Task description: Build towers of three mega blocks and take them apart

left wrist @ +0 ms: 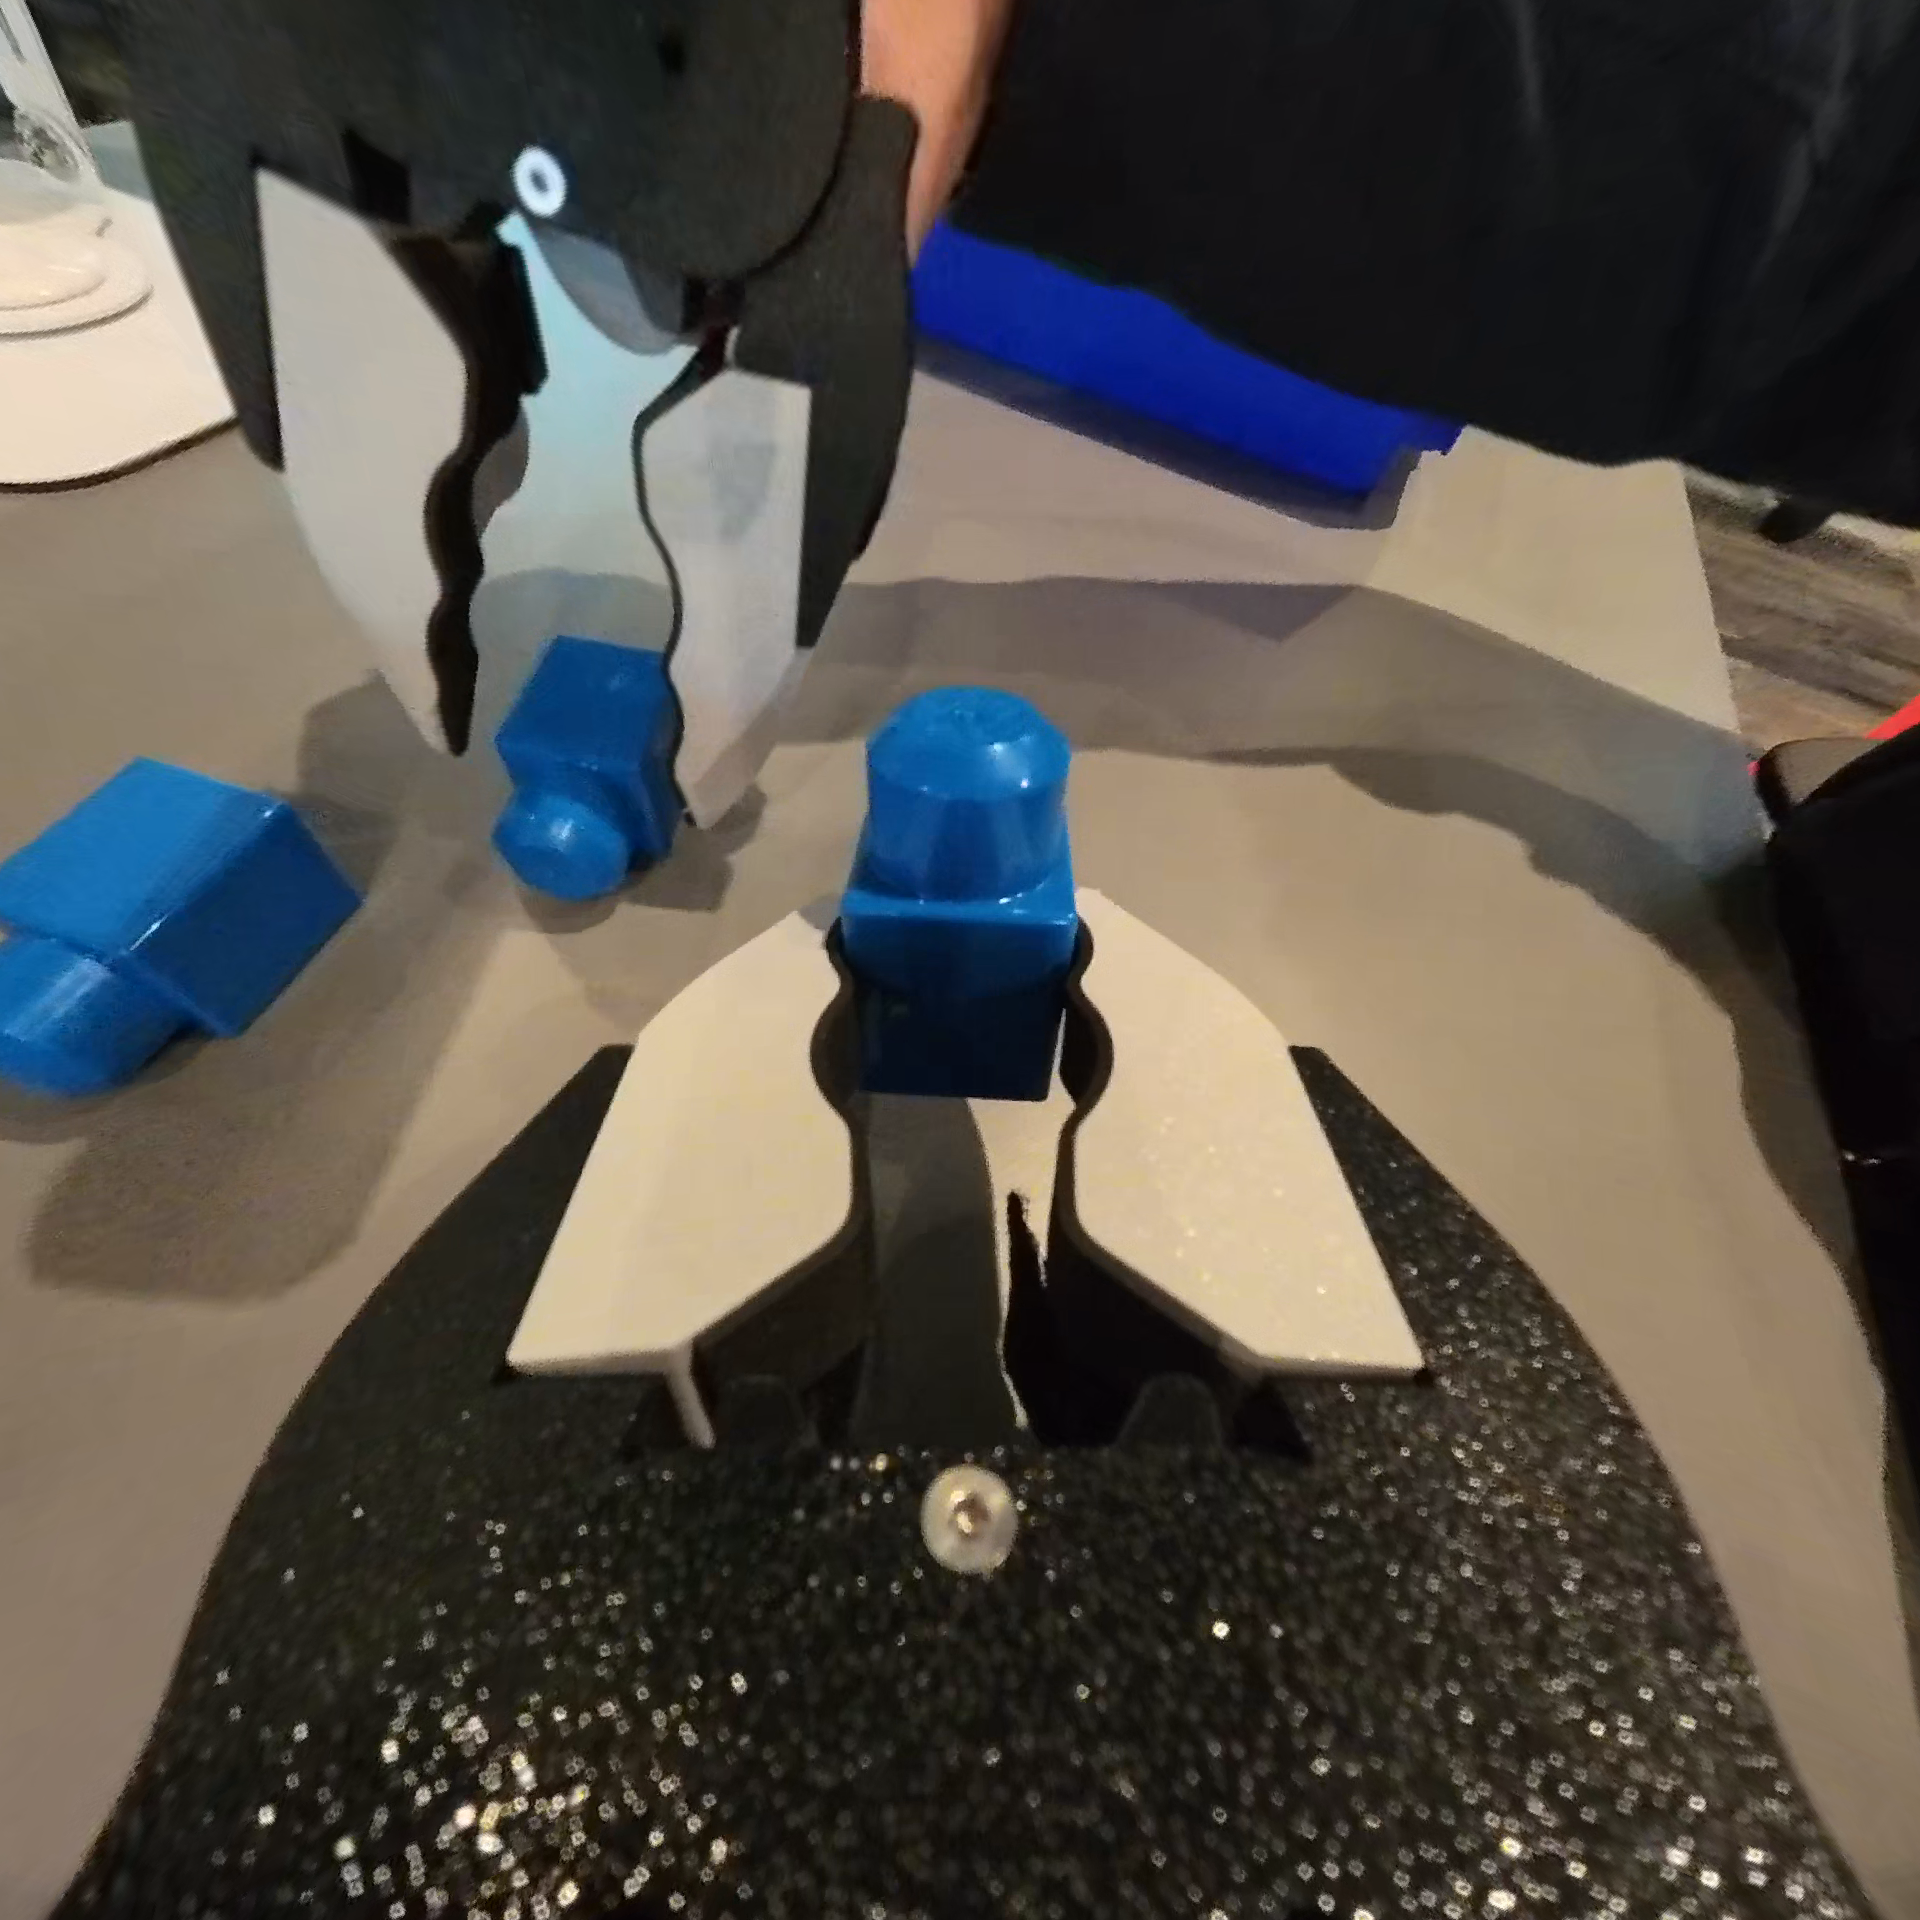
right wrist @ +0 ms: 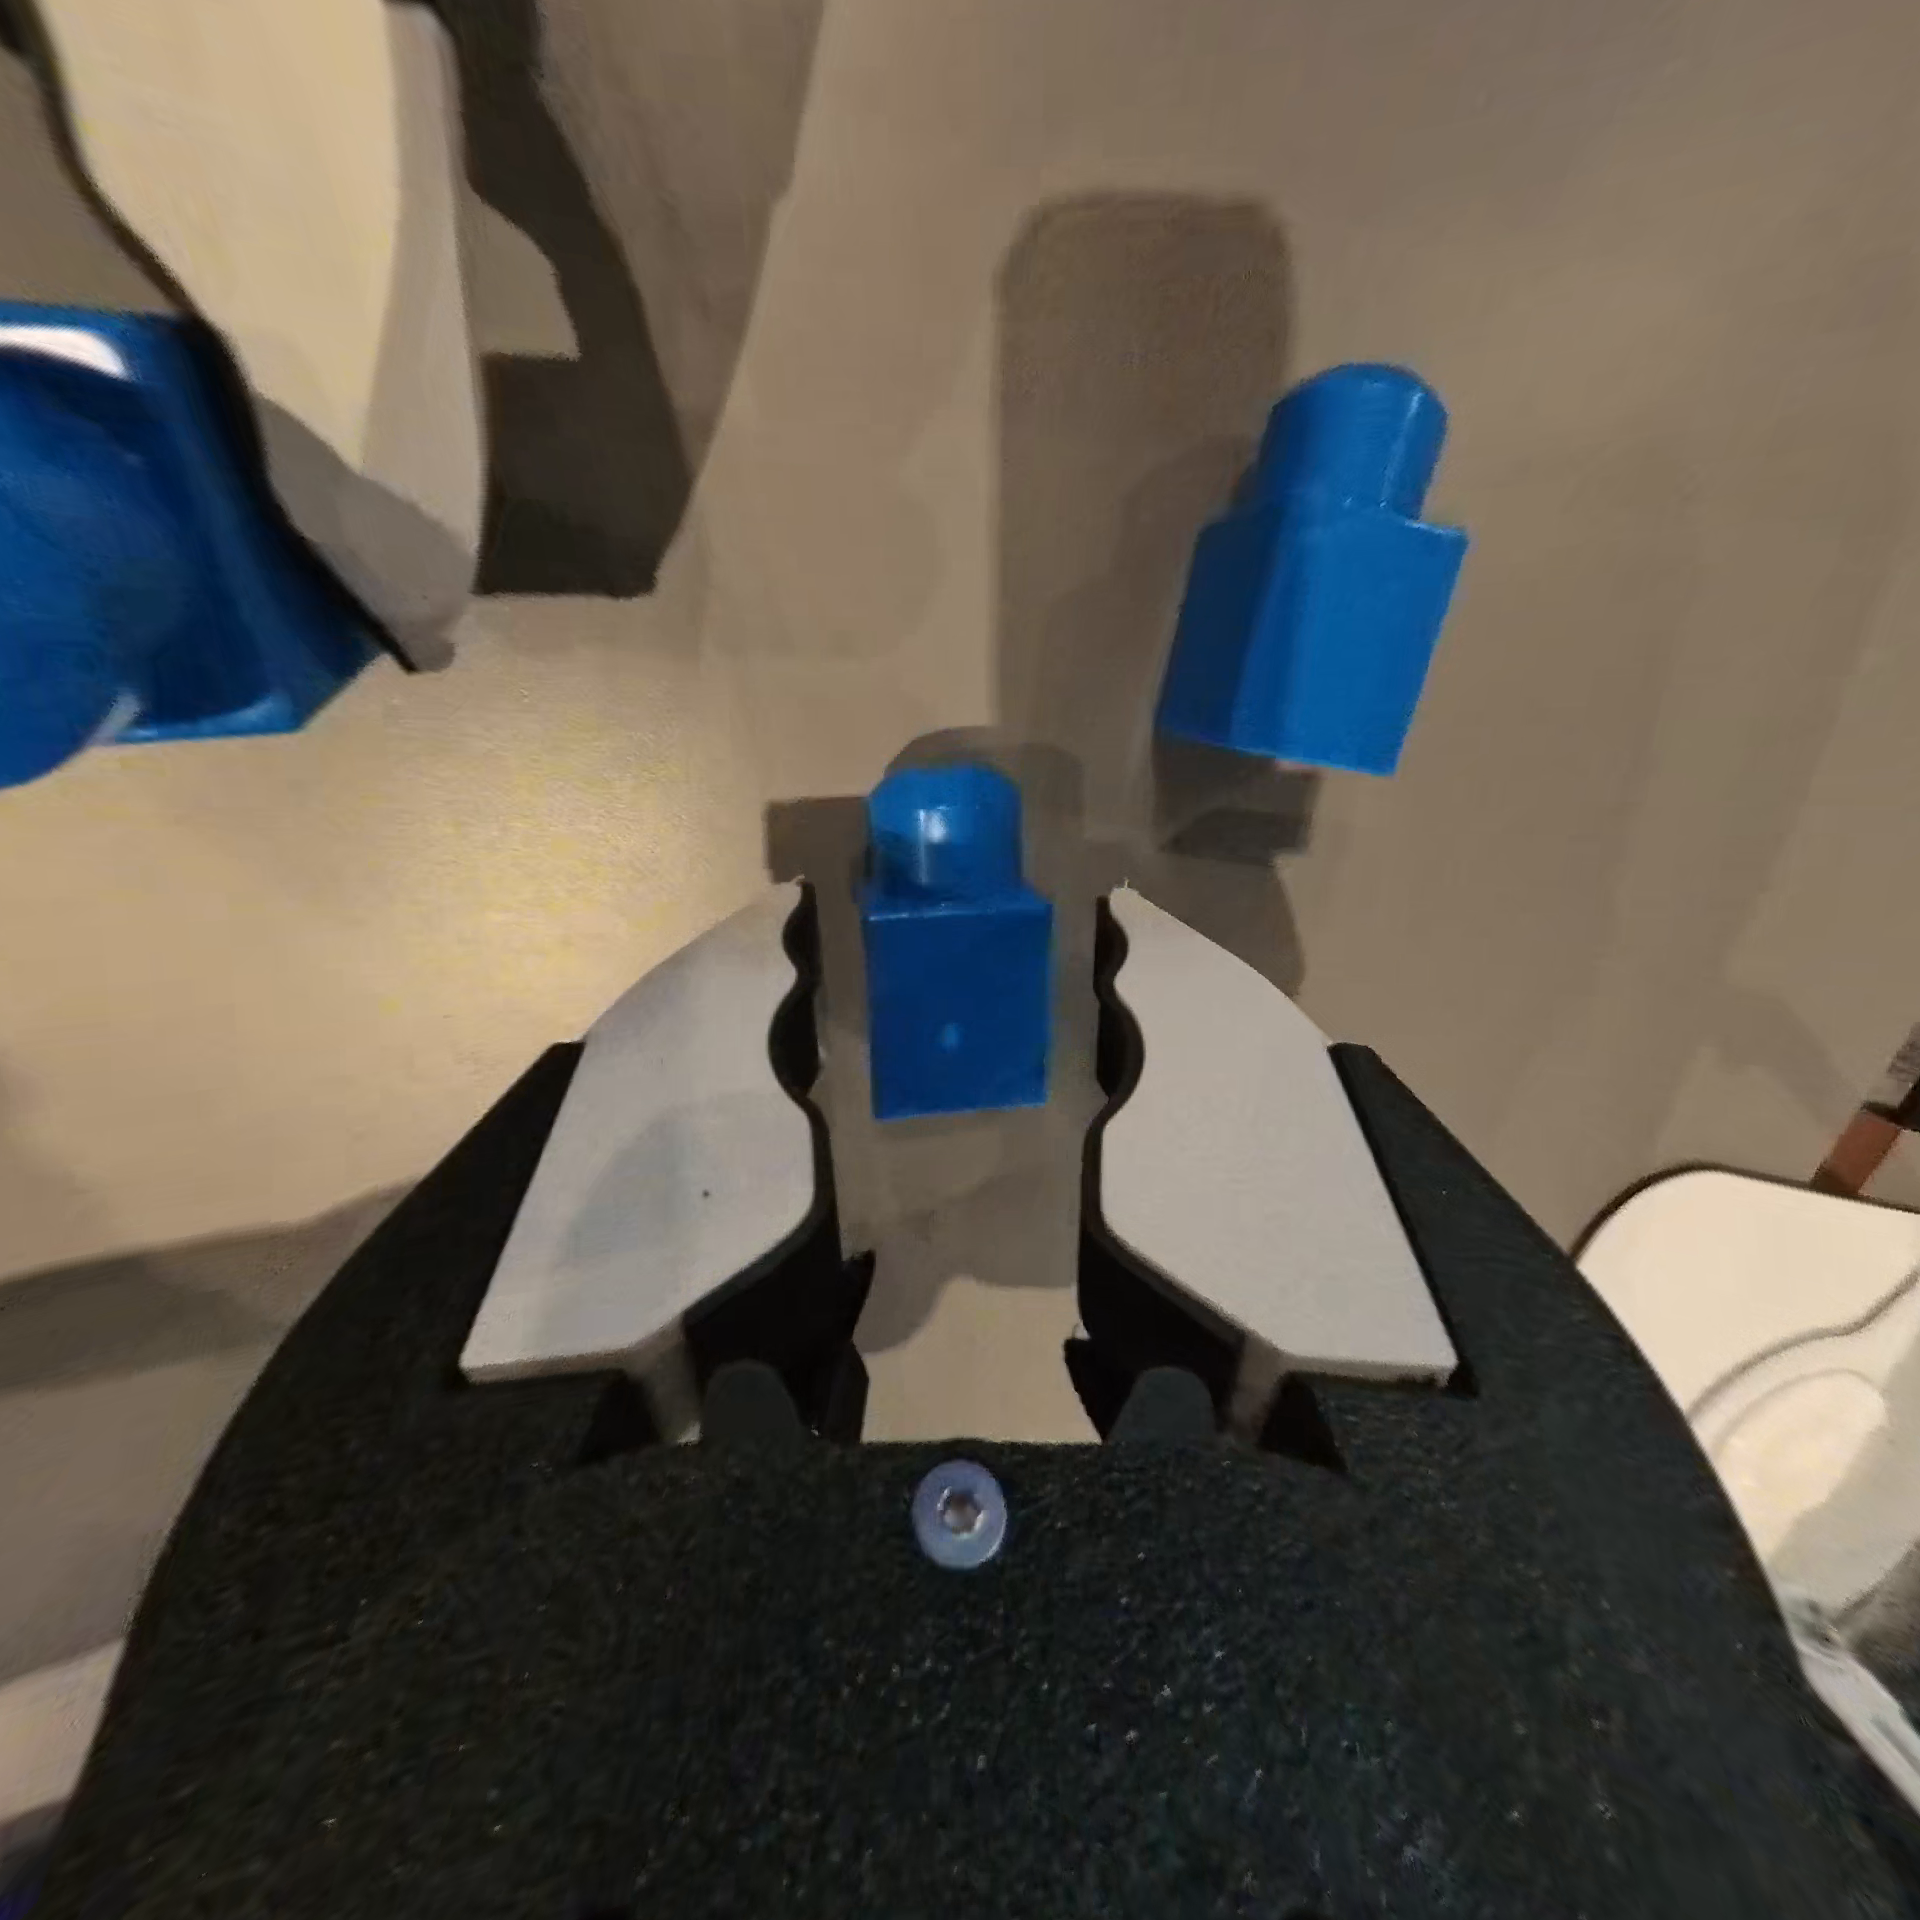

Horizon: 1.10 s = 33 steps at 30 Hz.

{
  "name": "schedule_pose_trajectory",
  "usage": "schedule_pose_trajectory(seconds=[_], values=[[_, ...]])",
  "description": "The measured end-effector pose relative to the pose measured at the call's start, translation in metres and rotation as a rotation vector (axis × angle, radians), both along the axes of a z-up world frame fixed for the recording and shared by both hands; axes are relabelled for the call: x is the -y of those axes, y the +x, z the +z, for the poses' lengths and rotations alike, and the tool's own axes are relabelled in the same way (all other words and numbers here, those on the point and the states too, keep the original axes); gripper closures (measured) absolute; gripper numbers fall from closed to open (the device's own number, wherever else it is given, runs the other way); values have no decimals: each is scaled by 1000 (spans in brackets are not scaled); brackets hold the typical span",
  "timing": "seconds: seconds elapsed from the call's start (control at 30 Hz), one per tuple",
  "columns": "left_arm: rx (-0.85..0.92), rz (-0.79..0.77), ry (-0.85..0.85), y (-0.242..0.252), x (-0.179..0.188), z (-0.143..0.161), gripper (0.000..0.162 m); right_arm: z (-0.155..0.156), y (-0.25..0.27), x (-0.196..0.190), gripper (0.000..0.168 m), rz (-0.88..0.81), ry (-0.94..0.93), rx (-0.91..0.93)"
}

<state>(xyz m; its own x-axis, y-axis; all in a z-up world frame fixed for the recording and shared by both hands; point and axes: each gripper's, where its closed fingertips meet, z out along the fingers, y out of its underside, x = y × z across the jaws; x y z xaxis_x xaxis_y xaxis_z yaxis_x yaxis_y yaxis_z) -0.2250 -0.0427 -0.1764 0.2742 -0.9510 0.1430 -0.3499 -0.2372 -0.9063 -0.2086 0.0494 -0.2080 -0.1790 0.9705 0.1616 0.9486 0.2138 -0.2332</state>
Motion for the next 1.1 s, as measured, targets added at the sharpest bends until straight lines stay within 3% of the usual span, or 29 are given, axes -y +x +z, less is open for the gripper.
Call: schedule_pose_trajectory(seconds=[0.13,0.2,0.3,0.37,0.47,0.57,0.67,0.8,1.1], values=[[4,0,1,0,0,1,126,-8,1,-1,115,3,-32,81],[-2,2,2,0,0,0,126,-14,8,0,131,3,-40,149],[-9,22,7,-2,-3,-1,126,-6,5,-6,131,-51,-15,84],[7,49,5,-4,-7,1,126,15,-5,-10,131,-118,7,-103],[83,72,-26,-5,-11,11,127,71,-26,-2,132,-201,-33,-560],[175,64,-78,-2,-12,24,127,147,-37,30,132,-212,-241,-1118],[244,34,-110,3,-9,36,127,178,-31,55,132,-207,-456,-1402],[266,2,-103,6,-3,42,127,169,-33,69,132,-211,-583,-1478],[269,-42,-77,10,5,44,127,146,-41,79,132,-194,-584,-1414]])
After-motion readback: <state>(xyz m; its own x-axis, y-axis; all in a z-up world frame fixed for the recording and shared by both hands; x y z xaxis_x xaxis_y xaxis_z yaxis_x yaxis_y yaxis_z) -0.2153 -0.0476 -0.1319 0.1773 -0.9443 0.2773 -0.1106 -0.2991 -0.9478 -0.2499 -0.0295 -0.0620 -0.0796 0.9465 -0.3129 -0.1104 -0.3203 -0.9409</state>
